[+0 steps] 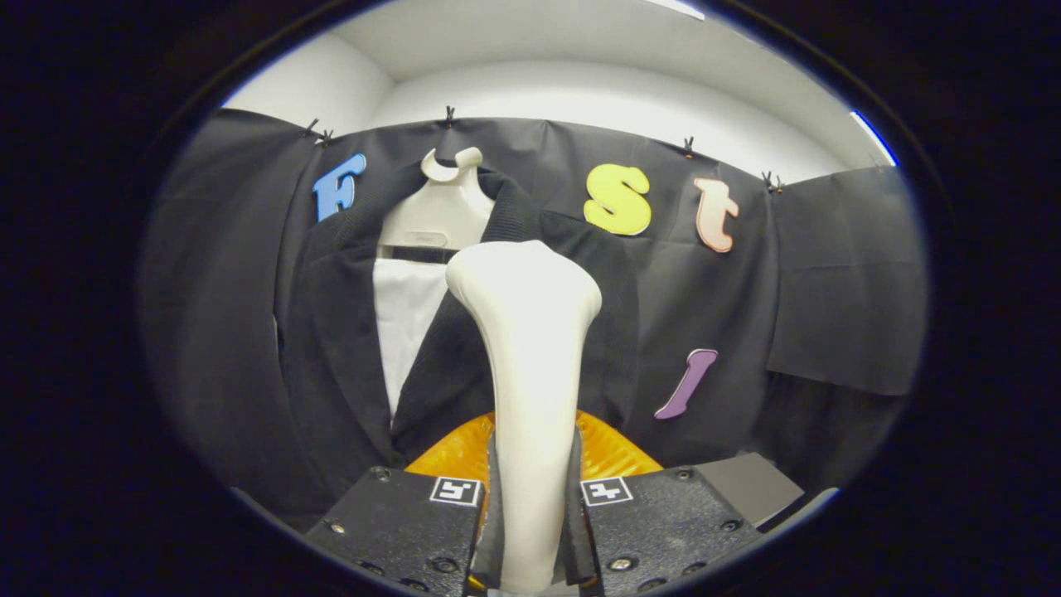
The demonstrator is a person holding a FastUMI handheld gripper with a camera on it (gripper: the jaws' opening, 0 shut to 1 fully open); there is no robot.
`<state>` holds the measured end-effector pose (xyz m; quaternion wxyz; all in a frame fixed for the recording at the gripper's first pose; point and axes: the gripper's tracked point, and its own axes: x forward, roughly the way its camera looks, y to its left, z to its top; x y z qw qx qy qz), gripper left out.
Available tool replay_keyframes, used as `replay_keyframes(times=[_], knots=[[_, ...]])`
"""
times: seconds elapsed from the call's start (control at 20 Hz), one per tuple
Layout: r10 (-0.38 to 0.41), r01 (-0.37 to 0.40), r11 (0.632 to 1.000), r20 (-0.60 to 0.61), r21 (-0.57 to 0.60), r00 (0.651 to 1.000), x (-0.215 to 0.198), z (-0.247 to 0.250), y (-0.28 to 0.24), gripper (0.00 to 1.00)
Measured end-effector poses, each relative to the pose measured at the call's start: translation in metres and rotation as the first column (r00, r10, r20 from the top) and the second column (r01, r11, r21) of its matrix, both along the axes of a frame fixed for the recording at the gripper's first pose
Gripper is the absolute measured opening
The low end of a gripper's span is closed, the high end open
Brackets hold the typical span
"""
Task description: Iron the clothes twice with a garment steamer, once on the left side and once on the right side.
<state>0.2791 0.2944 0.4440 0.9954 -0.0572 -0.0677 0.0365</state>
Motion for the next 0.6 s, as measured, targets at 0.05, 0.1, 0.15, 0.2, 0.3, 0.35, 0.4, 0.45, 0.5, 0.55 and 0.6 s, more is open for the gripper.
replay_keyframes(times=[0.05, 0.1, 0.15, 0.2, 0.3, 0.35, 0.4, 0.45, 0.5, 0.55, 0.6], knots=[[-0.004, 0.004, 1.000, -0.008, -0.002, 1.000, 0.001, -0.004, 0.000, 0.31], [-0.009, 0.009, 1.000, -0.017, -0.007, 1.000, 0.003, -0.010, 0.000, 0.31], [-0.014, 0.014, 1.000, -0.024, -0.009, 1.000, 0.005, -0.014, 0.000, 0.31], [-0.017, 0.017, 1.000, -0.034, -0.013, 0.999, 0.007, -0.021, -0.003, 0.31], [-0.029, 0.028, 0.999, -0.055, -0.016, 0.998, 0.009, -0.036, -0.006, 0.31], [-0.033, 0.032, 0.999, -0.063, -0.018, 0.997, 0.009, -0.042, -0.008, 0.31], [-0.037, 0.035, 0.999, -0.070, -0.020, 0.997, 0.010, -0.047, -0.009, 0.31], [-0.040, 0.039, 0.999, -0.076, -0.021, 0.996, 0.009, -0.053, -0.010, 0.31], [-0.042, 0.040, 0.999, -0.082, -0.025, 0.996, 0.008, -0.059, -0.012, 0.31], [-0.043, 0.040, 0.999, -0.088, -0.026, 0.995, 0.007, -0.065, -0.012, 0.31], [-0.044, 0.042, 0.999, -0.096, -0.030, 0.994, 0.008, -0.072, -0.014, 0.31]])
